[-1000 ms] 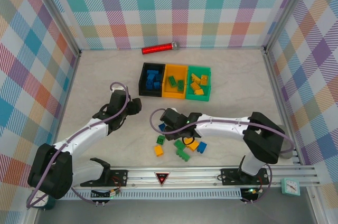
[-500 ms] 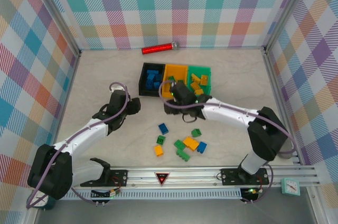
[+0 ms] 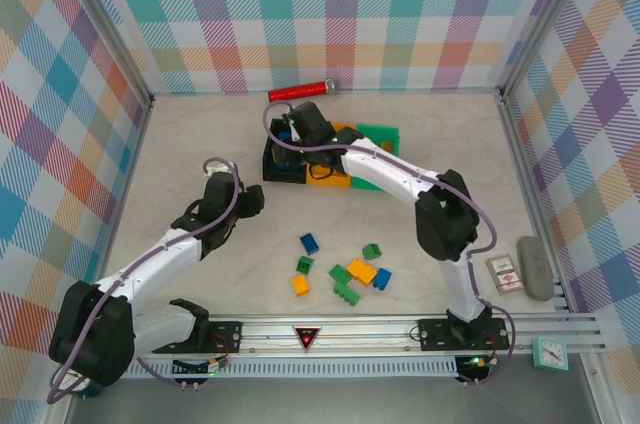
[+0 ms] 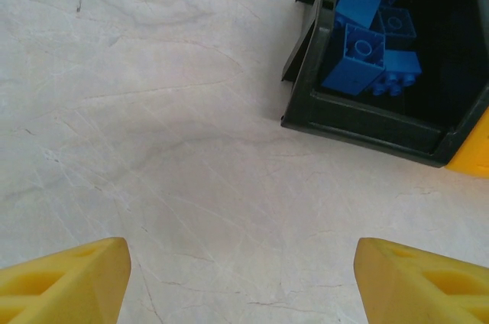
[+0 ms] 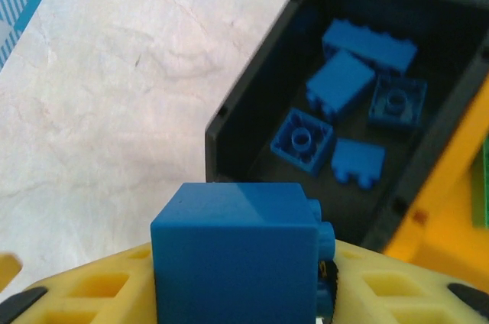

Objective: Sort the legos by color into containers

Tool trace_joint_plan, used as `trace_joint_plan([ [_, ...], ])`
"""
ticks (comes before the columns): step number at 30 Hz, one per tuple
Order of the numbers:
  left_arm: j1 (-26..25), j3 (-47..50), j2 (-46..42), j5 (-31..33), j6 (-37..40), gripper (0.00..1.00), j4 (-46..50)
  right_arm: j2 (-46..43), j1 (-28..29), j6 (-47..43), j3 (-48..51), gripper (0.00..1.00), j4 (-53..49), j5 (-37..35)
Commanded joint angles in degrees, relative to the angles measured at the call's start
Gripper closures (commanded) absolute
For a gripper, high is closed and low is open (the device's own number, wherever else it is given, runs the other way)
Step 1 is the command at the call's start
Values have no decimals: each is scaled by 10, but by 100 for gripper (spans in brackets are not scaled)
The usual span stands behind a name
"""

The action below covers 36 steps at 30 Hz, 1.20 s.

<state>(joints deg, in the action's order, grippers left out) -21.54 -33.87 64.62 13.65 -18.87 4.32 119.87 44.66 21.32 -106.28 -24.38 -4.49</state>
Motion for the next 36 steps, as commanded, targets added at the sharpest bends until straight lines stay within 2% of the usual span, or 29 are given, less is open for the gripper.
trace_joint_plan([
  [1, 7, 2, -6, 4, -9, 23, 6, 62, -26, -22, -92, 49, -59, 23],
  [5, 7, 4, -5, -9, -12, 23, 1, 125, -57, -2, -180, 43, -71, 67],
  [8, 7, 4, -4, 4, -11, 23, 4, 171, -67, -7, -260, 33, -121, 70],
  [11, 7, 0, -7, 5, -9, 23, 10, 170, -69, -12, -259, 29, -124, 81],
  [15, 7, 2, -16, 3, -8, 23, 8, 113, -59, -25, -161, 28, -59, 110],
  [28, 7, 1, -17, 11, -6, 23, 11, -62, 14, -68, 110, 29, -17, 46],
  [36, 7, 6, -20, 27, -8, 23, 11, -125, 44, -34, 251, 29, -12, 23],
])
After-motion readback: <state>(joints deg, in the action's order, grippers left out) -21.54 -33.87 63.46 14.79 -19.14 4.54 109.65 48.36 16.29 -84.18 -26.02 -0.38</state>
